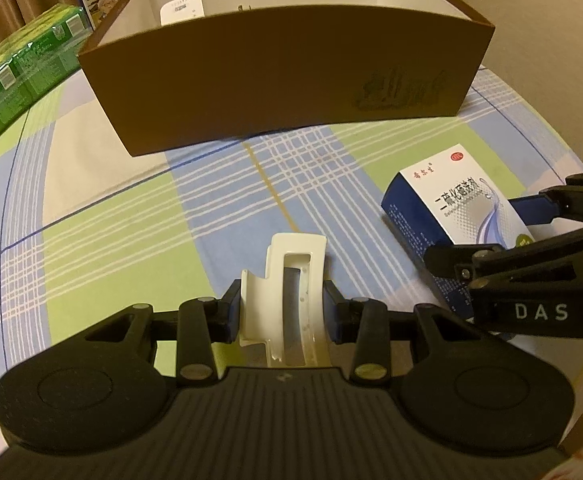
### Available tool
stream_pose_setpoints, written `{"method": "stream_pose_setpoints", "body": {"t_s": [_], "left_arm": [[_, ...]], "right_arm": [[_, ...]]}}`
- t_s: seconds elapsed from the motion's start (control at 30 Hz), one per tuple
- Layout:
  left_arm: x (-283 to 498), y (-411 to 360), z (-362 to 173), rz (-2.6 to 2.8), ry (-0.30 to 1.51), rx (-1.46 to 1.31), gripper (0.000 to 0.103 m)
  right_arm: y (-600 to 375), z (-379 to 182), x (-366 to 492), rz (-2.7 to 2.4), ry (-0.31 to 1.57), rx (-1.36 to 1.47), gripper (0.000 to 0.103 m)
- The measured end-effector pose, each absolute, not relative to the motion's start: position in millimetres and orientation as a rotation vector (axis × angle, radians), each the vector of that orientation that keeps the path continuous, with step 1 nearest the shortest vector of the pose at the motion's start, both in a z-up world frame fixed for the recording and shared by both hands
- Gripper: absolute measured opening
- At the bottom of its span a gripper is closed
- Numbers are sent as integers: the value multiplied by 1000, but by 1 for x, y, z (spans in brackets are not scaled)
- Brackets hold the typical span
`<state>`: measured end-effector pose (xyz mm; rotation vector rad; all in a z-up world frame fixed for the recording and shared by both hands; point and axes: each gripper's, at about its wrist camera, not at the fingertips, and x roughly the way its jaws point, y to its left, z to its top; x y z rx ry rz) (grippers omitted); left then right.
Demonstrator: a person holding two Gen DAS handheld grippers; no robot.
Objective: Organize rigid objects
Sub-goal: 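Lift the clip holder with left tool and medicine box with right tool over the box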
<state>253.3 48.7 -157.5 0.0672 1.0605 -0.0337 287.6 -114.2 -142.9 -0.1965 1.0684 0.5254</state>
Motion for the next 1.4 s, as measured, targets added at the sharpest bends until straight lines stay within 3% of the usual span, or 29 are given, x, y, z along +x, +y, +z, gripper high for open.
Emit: {"method": "stream_pose_setpoints", "body": {"t_s": [0.73,1.4], "left_arm": [[275,47,-73,-16,915,27,35],[404,44,-20,-46,804,21,35]], "right_arm": [[-127,-81,301,582,987,-106,61],[-123,-15,422,531,844,-3,61]]}}
